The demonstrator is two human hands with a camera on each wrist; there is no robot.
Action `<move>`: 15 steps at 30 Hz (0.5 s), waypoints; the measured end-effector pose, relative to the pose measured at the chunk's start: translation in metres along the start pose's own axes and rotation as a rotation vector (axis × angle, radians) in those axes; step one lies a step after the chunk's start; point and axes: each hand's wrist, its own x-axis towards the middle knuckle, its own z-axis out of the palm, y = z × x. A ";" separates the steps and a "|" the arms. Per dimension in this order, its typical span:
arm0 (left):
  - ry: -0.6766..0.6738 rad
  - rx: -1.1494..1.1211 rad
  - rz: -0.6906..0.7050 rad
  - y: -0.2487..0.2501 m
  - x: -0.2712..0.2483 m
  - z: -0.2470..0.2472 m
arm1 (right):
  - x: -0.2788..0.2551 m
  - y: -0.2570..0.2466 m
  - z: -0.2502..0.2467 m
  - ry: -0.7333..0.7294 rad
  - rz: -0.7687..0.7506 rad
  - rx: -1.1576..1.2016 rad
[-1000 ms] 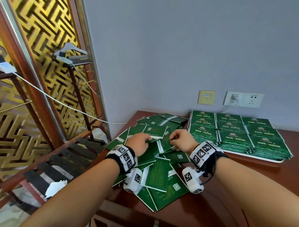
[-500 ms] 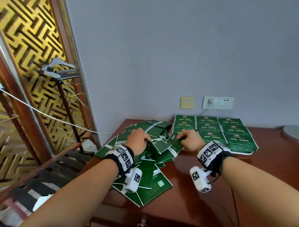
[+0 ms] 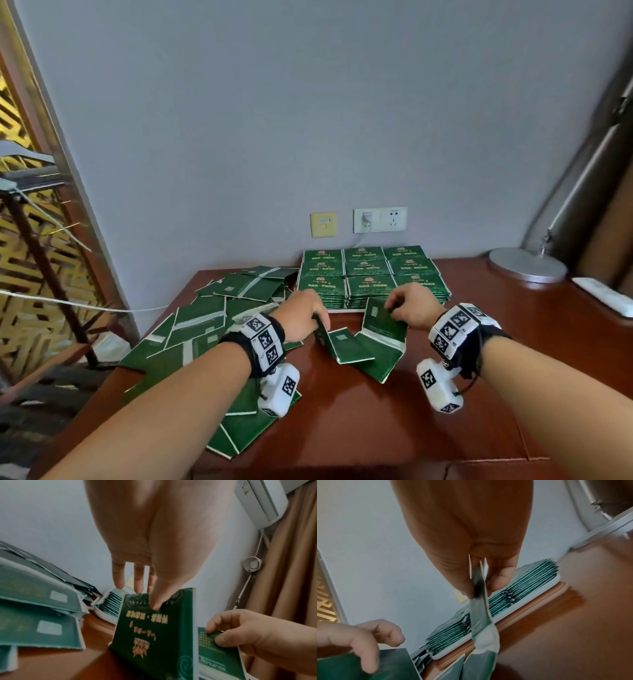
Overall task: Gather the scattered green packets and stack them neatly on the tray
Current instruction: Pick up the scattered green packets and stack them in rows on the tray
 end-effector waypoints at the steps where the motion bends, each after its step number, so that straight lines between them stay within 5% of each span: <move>1: -0.011 -0.004 0.016 0.004 0.004 0.004 | -0.002 0.006 -0.002 0.007 0.007 -0.005; 15: -0.149 0.021 0.079 0.020 0.029 0.043 | -0.001 0.034 -0.004 0.033 0.054 -0.045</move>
